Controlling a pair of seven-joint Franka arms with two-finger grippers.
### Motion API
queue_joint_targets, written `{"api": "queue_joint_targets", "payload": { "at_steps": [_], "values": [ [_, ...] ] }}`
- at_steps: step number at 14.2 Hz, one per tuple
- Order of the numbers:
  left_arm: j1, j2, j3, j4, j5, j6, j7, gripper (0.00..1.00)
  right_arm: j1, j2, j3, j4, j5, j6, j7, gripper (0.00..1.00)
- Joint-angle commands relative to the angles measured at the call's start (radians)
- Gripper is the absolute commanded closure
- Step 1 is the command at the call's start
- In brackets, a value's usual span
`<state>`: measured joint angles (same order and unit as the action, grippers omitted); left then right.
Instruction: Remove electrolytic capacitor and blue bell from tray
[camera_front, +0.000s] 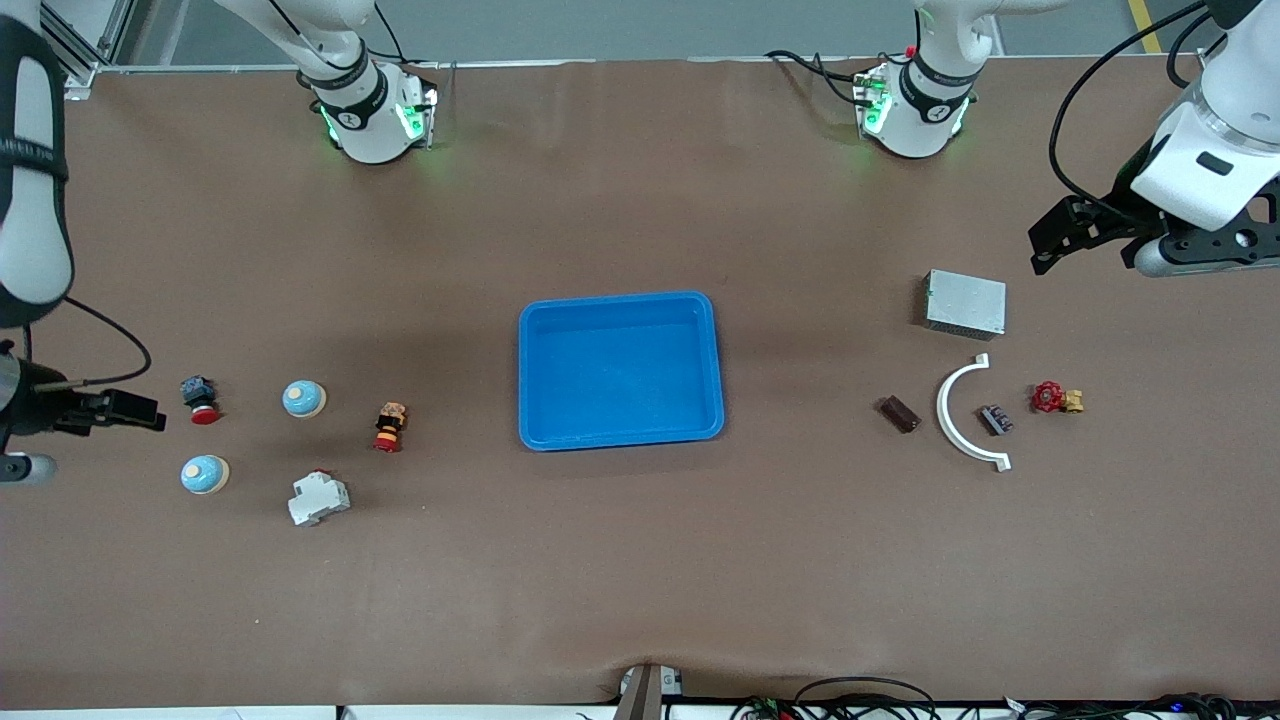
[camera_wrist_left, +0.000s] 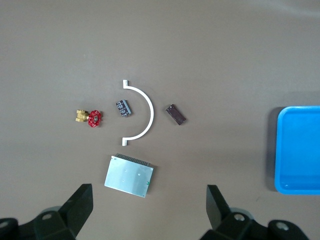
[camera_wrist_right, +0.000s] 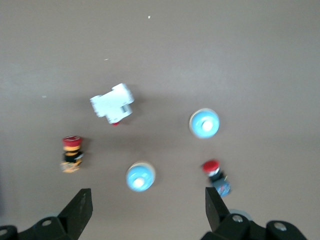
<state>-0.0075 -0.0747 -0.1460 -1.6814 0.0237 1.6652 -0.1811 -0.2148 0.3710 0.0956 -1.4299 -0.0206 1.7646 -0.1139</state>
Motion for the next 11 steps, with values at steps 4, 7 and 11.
{"api": "queue_joint_targets", "payload": {
  "at_steps": [4, 7, 11],
  "values": [
    [0.003, 0.006, 0.005, 0.019, -0.008, -0.018, 0.058, 0.00, 0.093, -0.134, 0.001, -0.021, -0.008, -0.126, 0.108, 0.00],
    [0.004, 0.013, 0.008, 0.037, -0.010, -0.018, 0.045, 0.00, 0.089, -0.181, -0.005, -0.021, -0.010, -0.151, 0.096, 0.00],
    [0.014, 0.027, 0.009, 0.060, -0.008, -0.033, 0.040, 0.00, 0.084, -0.244, -0.004, -0.029, 0.004, -0.203, 0.085, 0.00]
  ]
}}
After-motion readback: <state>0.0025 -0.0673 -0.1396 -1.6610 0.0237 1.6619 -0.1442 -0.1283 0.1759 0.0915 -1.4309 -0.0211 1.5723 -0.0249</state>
